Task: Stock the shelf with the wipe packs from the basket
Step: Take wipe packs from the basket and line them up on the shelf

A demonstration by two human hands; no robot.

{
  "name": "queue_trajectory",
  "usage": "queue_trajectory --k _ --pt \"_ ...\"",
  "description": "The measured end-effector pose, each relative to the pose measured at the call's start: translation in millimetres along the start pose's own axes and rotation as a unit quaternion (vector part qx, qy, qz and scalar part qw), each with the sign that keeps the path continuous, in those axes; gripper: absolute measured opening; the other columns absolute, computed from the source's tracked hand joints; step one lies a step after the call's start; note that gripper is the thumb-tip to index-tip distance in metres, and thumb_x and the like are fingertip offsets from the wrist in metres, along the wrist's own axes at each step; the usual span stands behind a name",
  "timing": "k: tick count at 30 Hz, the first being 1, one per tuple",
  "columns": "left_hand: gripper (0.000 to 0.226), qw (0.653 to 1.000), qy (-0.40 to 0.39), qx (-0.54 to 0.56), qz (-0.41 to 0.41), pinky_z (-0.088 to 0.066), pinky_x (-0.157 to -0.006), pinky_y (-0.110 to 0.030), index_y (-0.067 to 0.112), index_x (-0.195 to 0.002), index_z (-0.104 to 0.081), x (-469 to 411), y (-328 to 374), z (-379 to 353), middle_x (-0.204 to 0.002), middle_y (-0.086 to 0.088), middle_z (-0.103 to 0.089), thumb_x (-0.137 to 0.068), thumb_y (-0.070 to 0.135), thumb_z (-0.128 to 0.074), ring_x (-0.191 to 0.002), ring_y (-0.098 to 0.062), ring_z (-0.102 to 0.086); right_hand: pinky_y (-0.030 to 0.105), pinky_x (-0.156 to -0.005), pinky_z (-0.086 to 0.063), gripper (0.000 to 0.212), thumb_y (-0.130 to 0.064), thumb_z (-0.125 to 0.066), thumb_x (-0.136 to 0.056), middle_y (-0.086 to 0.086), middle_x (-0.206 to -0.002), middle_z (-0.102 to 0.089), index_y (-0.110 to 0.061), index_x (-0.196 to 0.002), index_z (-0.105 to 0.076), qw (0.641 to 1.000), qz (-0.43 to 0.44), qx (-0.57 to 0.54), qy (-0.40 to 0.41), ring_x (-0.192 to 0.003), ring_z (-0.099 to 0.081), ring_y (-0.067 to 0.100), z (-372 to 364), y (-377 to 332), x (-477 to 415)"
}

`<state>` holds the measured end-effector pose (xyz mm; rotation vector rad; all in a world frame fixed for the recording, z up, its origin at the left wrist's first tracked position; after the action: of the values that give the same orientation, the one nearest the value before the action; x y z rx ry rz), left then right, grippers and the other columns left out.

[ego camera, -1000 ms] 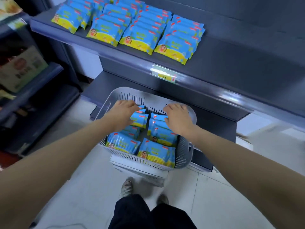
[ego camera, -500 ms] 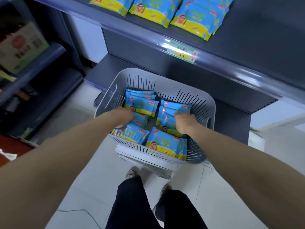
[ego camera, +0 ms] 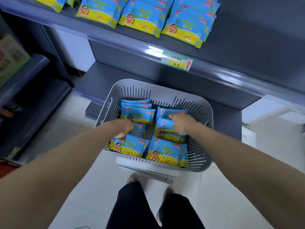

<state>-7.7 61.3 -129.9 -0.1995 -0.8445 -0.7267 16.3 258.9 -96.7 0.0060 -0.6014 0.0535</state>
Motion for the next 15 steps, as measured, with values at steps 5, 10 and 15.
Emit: queue_trajectory --k 5,10,15 --pt "0.029 0.996 0.071 0.008 -0.044 -0.033 -0.062 -0.027 0.012 -0.087 -0.048 31.3 6.9 72.2 -0.087 -0.005 -0.050 -0.070 0.008 -0.071 -0.076 -0.021 -0.044 0.037 -0.079 -0.042 0.032 -0.013 -0.045 -0.087 0.016 -0.117 -0.056 -0.011 -0.119 -0.043 0.993 0.040 0.017 0.111 -0.105 -0.056 0.036 84.3 -14.3 35.8" --pt "0.035 0.977 0.187 0.039 -0.097 -0.021 -0.049 -0.026 0.016 -0.074 -0.041 84.6 12.3 169.8 -0.065 0.006 -0.039 -0.066 0.010 -0.074 -0.062 -0.021 -0.037 0.036 -0.073 -0.042 0.037 -0.020 -0.048 -0.088 0.013 -0.111 -0.058 -0.014 -0.125 -0.046 0.953 0.059 0.034 0.295 -0.099 -0.057 0.035 192.5 -5.1 82.3" --pt "0.041 0.957 0.253 0.044 -0.134 -0.026 -0.051 -0.029 0.020 -0.069 -0.039 122.3 23.8 245.3 -0.066 0.005 -0.040 -0.066 0.018 -0.080 -0.060 -0.019 -0.040 0.040 -0.088 -0.045 0.045 -0.018 -0.050 -0.091 0.015 -0.128 -0.054 -0.014 -0.136 -0.042 0.932 0.014 -0.037 0.361 -0.111 -0.054 0.034 265.7 35.6 88.9"
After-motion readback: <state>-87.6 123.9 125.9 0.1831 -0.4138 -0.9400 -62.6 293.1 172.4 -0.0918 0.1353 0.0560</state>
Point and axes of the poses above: each hand's wrist, its own x-axis away from the middle knuckle, its own z-axis out of the back of the hand, y = z × x, the point moved 7 cm from there along -x, towards the middle knuckle
